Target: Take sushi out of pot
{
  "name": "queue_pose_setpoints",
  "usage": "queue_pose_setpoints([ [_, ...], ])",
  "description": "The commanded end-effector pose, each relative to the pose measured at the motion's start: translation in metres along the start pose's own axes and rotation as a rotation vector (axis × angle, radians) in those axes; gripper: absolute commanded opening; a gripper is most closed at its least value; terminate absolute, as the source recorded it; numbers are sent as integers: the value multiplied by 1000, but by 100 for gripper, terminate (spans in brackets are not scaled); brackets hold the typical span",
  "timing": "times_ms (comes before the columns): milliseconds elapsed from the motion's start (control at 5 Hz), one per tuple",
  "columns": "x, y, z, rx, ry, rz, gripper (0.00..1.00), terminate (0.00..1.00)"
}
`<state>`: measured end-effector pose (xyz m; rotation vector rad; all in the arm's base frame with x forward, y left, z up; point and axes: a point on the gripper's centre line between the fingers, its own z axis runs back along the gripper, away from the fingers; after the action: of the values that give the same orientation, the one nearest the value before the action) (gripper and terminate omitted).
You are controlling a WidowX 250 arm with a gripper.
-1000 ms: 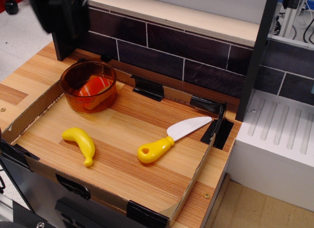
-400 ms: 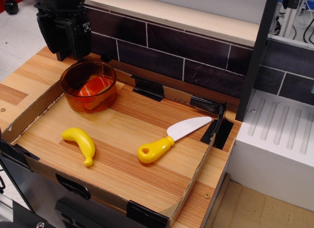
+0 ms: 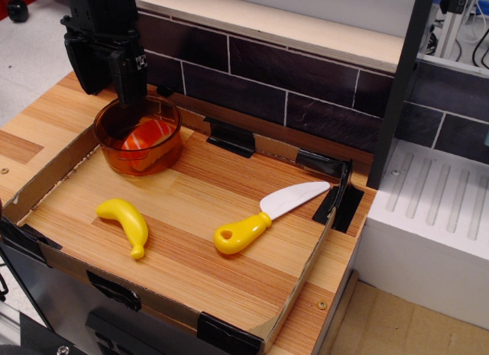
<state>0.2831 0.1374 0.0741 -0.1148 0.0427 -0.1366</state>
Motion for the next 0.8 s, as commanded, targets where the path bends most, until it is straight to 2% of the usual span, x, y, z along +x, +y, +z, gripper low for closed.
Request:
queue_pose_setpoints([
  [0, 5, 4, -2, 71, -59, 0, 100, 0],
  [200, 8, 4, -11, 74, -23, 20, 100, 0],
  [600, 13, 4, -24, 92, -17, 37, 100, 0],
])
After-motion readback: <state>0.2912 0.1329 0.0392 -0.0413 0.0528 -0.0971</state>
